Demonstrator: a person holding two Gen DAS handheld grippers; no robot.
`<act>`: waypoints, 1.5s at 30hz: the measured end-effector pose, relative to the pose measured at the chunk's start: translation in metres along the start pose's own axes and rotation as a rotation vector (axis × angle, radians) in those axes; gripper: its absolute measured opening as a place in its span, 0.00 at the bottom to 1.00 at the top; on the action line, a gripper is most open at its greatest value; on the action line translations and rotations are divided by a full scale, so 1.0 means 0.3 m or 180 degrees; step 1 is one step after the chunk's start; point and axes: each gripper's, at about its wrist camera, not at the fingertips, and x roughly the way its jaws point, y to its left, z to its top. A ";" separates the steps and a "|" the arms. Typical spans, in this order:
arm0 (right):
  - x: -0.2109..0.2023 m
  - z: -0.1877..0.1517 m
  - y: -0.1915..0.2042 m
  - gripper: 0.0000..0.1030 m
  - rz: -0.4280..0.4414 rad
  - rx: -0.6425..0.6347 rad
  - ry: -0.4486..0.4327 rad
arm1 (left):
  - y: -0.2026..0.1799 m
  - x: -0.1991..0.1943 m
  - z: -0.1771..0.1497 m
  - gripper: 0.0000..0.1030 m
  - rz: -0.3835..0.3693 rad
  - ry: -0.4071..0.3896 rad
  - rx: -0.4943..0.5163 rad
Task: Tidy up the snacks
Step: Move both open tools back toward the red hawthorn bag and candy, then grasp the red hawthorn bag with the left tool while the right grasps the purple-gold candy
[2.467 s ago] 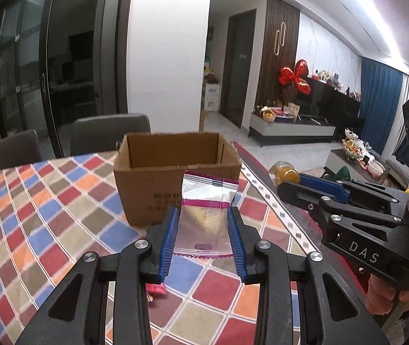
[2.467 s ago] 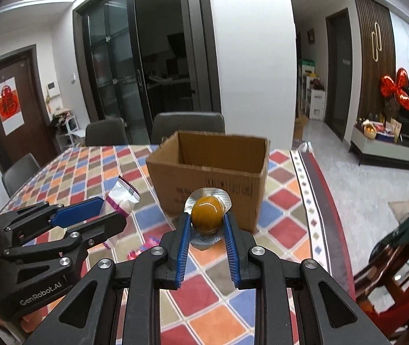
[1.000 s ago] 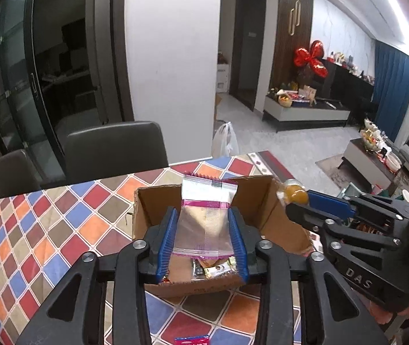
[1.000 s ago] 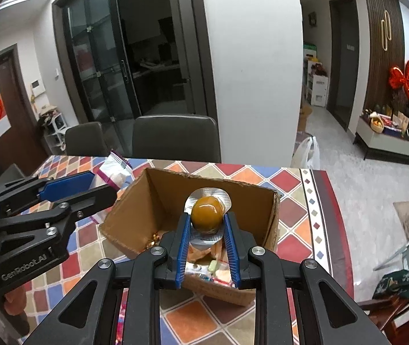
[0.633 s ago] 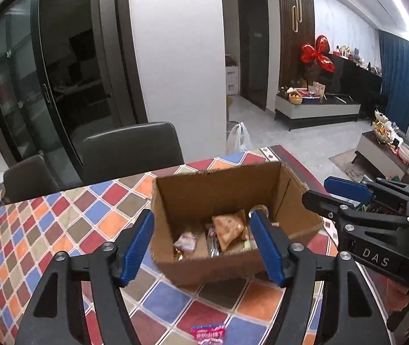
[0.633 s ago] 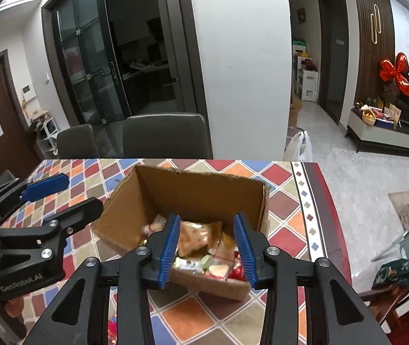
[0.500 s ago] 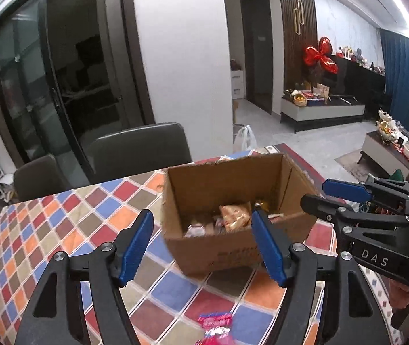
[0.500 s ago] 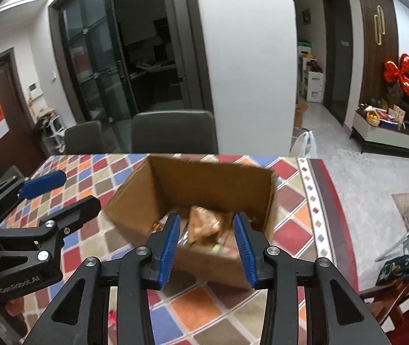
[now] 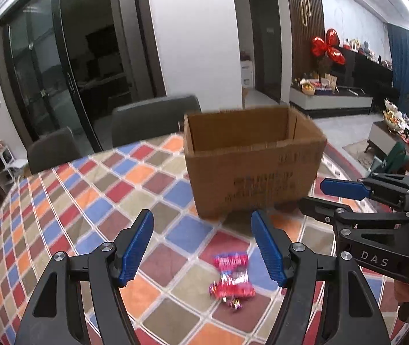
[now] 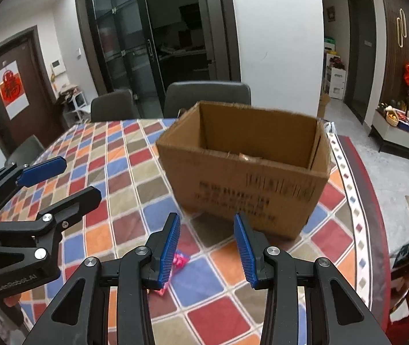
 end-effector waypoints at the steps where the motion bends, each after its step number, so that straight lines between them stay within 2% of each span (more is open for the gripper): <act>1: 0.009 -0.018 0.002 0.39 0.0002 0.0004 0.0036 | -0.004 0.013 -0.017 0.68 -0.0034 0.0048 0.0012; 5: 0.050 -0.084 0.002 0.39 0.0006 0.0059 0.0199 | -0.024 0.072 -0.075 0.68 -0.0024 0.0203 0.0075; 13: 0.145 -0.196 -0.040 0.39 -0.0087 0.0199 0.0505 | -0.060 0.238 -0.179 0.67 -0.0172 0.0600 0.0136; 17: 0.184 -0.231 -0.053 0.39 -0.0090 0.0265 0.0638 | -0.078 0.308 -0.206 0.67 -0.0240 0.0774 0.0138; 24: 0.242 -0.262 -0.058 0.39 -0.0088 0.0314 0.0788 | -0.087 0.410 -0.229 0.67 -0.0217 0.0972 0.0142; 29: 0.270 -0.270 -0.053 0.39 -0.0091 0.0300 0.0853 | -0.090 0.442 -0.239 0.58 -0.0235 0.1048 0.0114; 33: 0.279 -0.272 -0.057 0.39 -0.0088 0.0325 0.0878 | -0.092 0.456 -0.246 0.41 -0.0307 0.1094 0.0072; 36: 0.281 -0.272 -0.059 0.39 -0.0079 0.0335 0.0889 | -0.090 0.454 -0.243 0.36 -0.0350 0.1078 0.0021; 41: 0.278 -0.267 -0.054 0.39 -0.0014 0.0349 0.0882 | -0.064 0.403 -0.220 0.36 -0.0431 0.0976 -0.0130; 45: 0.271 -0.257 -0.039 0.39 0.0059 0.0345 0.0866 | -0.027 0.336 -0.208 0.36 -0.0359 0.0865 -0.0227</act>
